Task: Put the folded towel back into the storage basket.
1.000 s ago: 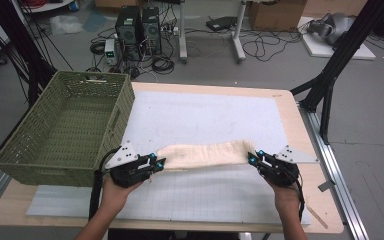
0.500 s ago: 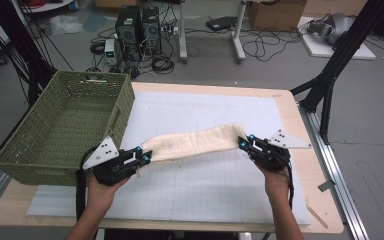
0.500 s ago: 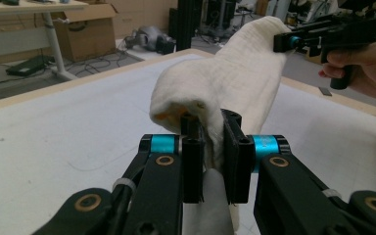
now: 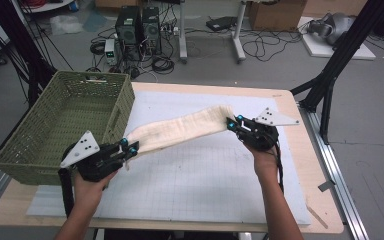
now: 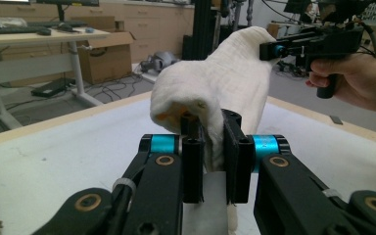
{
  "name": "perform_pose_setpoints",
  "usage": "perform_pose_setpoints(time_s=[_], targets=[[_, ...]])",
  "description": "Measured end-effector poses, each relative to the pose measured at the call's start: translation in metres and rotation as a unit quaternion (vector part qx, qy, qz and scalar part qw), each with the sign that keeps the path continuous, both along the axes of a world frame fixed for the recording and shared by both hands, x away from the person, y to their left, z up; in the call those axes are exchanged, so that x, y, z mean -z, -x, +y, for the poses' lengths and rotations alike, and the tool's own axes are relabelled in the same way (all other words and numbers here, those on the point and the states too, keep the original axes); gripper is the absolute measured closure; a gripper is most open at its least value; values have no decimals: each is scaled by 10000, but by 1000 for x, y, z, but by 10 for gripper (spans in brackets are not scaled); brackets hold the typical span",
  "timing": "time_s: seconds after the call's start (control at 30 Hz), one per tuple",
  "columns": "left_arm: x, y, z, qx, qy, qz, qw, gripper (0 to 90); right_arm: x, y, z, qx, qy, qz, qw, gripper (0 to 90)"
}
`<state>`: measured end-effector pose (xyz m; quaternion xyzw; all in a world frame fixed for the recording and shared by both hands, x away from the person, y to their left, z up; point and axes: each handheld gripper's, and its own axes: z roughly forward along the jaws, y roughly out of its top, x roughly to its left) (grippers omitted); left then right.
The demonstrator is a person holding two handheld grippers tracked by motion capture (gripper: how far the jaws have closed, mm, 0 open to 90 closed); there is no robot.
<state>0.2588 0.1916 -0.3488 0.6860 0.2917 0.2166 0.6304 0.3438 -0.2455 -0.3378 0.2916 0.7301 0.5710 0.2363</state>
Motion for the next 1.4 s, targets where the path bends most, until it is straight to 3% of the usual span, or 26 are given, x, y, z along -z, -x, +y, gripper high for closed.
perform_pose_setpoints(time_s=[0.33,0.63,1.03,1.4], targets=[[-13,4,22,-261,199,-142,9994,808,-16,-20,26,-234,-108,-110,9996,799],[-18,7,38,-489,256,-258,9981,808,-28,-42,52,-355,-243,-142,9990,799],[-20,12,60,-810,111,-552,9951,808,-42,-66,91,-504,-131,-150,9985,798],[-22,18,85,-1149,129,-553,9917,807,-49,-87,131,-692,-130,-103,9975,797]])
